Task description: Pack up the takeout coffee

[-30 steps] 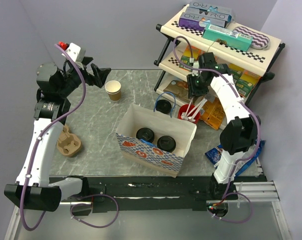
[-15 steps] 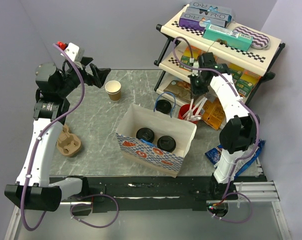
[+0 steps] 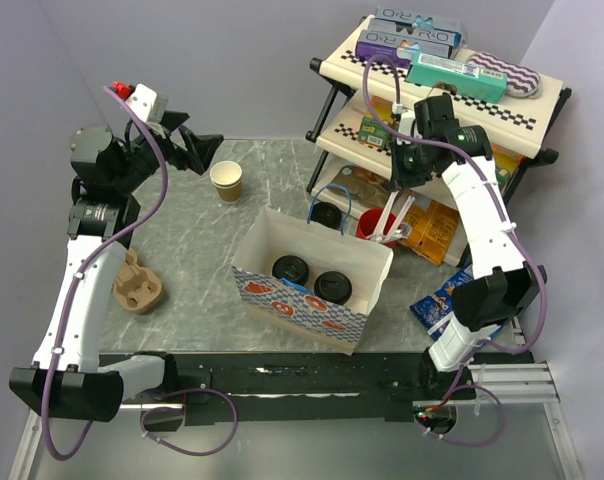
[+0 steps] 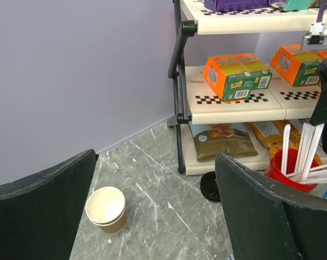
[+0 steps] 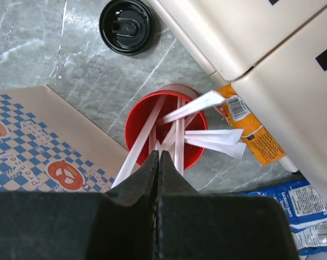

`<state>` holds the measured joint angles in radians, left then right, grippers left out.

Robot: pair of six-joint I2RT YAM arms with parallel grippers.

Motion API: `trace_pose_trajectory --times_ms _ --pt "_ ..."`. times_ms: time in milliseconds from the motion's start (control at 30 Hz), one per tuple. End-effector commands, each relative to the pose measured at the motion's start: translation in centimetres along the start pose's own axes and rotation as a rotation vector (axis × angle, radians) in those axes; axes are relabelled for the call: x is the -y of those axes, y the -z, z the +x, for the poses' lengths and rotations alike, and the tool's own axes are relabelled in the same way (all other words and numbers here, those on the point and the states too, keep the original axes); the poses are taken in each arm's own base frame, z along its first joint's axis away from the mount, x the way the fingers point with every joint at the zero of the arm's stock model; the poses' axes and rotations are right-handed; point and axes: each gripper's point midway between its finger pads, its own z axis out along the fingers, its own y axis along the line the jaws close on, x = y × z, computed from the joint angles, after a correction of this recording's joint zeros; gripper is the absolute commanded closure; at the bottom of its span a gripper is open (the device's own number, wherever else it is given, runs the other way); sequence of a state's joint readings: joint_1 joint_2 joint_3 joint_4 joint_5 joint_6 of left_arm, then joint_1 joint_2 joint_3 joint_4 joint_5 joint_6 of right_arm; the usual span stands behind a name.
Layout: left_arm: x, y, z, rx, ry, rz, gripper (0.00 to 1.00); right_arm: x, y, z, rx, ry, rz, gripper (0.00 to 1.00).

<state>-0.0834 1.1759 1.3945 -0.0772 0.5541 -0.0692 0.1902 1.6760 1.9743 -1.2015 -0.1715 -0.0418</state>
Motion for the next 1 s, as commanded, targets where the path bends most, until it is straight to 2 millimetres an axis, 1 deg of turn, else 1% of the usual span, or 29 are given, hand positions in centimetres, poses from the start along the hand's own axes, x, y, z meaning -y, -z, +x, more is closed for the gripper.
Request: trace_pose_trajectory --times_ms 0,67,100,133,167,200,233,300,333,400,433,600,667,700,733,767,800,833,867,933,967 --pt "0.3 -0.3 -1.8 0.055 -0.003 0.029 0.03 -1.7 12.1 -8.1 0.51 0.148 0.025 1.0" --pt "0.4 -0.4 -1.8 0.056 0.004 0.037 0.03 -1.9 13.0 -8.3 0.547 0.153 0.021 1.0" --pt "0.4 -0.6 -1.6 0.052 0.012 0.04 0.03 -2.1 14.5 -8.8 0.607 0.164 0.021 1.0" --pt "0.4 -0.7 -1.9 0.058 0.013 0.042 0.03 -2.0 13.4 -8.2 0.591 0.162 0.022 1.0" --pt "0.5 -0.8 -1.8 0.057 0.023 0.047 0.03 -2.0 13.3 -7.9 0.598 0.167 0.02 1.0" --pt "0.4 -0.9 -1.8 0.056 0.027 0.048 0.03 -2.0 13.7 -7.9 0.625 0.175 0.022 1.0" --pt "0.5 -0.9 -1.8 0.056 0.029 0.051 0.03 -1.8 12.1 -7.0 0.585 0.171 0.021 1.0" --pt "0.6 -0.9 -2.1 0.059 0.029 0.055 0.03 -1.6 10.8 -6.0 0.556 0.175 0.019 1.0" --pt "0.5 -0.9 -2.2 0.063 0.027 0.054 0.03 -1.4 9.3 -5.1 0.52 0.172 0.018 1.0" --pt "0.6 -0.7 -2.2 0.06 0.02 0.053 0.03 -1.6 8.5 -4.5 0.501 0.169 0.003 1.0" --pt "0.6 -0.6 -2.3 0.06 0.017 0.05 0.03 -1.6 7.6 -3.9 0.476 0.164 -0.007 1.0" --pt "0.9 0.0 -2.1 0.051 0.003 0.049 0.03 -1.6 6.2 -2.8 0.43 0.157 -0.023 1.0" --pt "1.8 -0.1 -1.5 0.036 0.0 0.107 0.03 -1.7 5.8 -2.4 0.415 0.163 -0.032 1.0" --pt "2.3 -0.1 -1.3 0.03 -0.004 0.142 0.03 -1.7 5.1 -1.8 0.397 0.164 -0.036 1.0" --pt "3.4 -0.1 -1.0 0.022 0.0 0.212 0.03 -1.8 4.8 -1.4 0.389 0.176 -0.048 1.0" --pt "3.8 -0.6 -0.9 0.022 0.006 0.24 0.03 -1.9 4.7 -1.2 0.395 0.183 -0.051 1.0" --pt "4.3 -0.9 -0.9 0.018 0.01 0.266 0.03 -1.9 3.9 -0.3 0.368 0.183 -0.06 1.0" --pt "4.8 -1.2 -0.7 0.011 0.004 0.293 0.03 -2.2 3.6 0.1 0.361 0.202 -0.08 1.0" --pt "5.4 -2.1 -0.9 0.009 -0.001 0.32 0.03 -2.3 3.6 0.4 0.36 0.213 -0.083 1.0" --pt "5.9 -2.9 -1.1 0.011 -0.016 0.342 0.03 -2.3 3.0 1.3 0.333 0.224 -0.088 1.0" --pt "6.4 -3.8 -1.4 0.019 -0.027 0.367 0.03 -2.3 2.9 1.6 0.324 0.227 -0.091 1.0"
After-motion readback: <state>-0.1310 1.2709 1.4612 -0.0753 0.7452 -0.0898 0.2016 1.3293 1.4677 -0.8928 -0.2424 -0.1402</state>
